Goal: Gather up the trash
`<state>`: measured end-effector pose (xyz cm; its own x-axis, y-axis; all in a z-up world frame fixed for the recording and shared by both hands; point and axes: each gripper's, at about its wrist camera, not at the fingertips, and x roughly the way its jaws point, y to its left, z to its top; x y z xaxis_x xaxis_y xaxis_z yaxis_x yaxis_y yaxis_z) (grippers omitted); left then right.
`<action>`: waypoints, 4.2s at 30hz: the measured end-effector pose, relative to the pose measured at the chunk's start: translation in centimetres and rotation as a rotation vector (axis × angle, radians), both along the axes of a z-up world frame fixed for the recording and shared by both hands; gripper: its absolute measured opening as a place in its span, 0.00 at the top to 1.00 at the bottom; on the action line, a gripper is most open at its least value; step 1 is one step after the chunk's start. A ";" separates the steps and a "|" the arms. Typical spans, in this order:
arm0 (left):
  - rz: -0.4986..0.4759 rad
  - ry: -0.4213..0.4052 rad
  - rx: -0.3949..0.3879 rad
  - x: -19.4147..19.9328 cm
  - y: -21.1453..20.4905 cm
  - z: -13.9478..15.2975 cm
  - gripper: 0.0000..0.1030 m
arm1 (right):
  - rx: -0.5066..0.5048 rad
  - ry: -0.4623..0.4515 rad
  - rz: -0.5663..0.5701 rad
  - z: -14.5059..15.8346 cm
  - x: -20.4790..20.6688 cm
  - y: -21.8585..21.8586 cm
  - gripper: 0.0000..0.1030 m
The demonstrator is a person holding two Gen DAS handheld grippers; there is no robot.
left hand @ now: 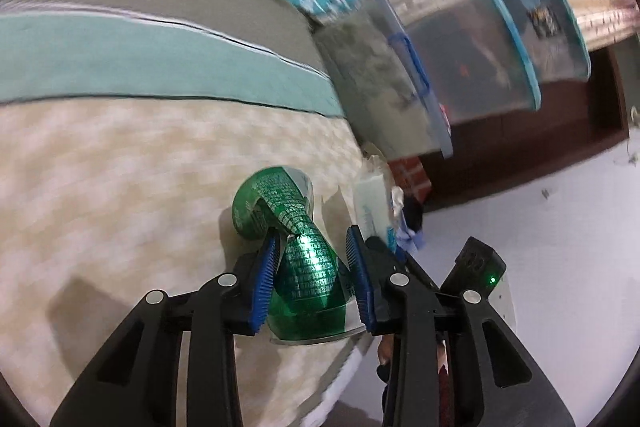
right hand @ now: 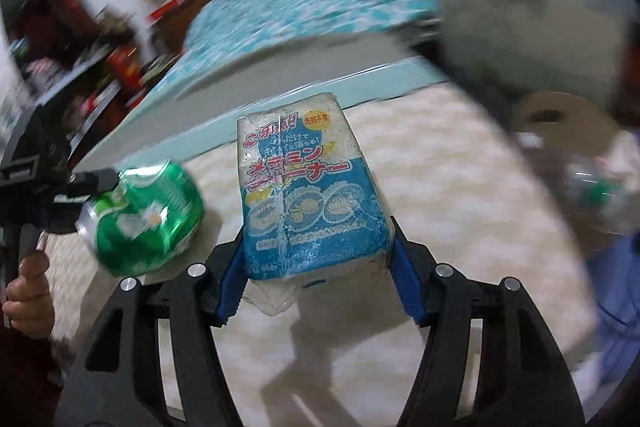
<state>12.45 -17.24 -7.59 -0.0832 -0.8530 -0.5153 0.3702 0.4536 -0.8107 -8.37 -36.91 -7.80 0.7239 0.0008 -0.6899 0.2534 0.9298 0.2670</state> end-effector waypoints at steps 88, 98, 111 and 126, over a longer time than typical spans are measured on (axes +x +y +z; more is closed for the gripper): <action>-0.325 -0.238 0.192 -1.8 -35.0 -0.6 0.36 | -0.045 -0.019 -0.495 -0.4 -4.6 -23.3 0.22; -0.264 -0.541 0.267 -6.0 -23.6 2.7 0.26 | 0.094 -0.182 -0.529 1.3 -9.2 -14.9 0.21; -0.163 -0.716 0.345 -11.1 -11.1 4.1 0.10 | 0.121 -0.225 -0.582 2.3 -12.2 -2.9 0.11; -0.098 -0.843 0.370 -15.2 -5.8 6.4 0.08 | 0.006 -0.314 -0.674 7.1 -15.1 3.5 0.03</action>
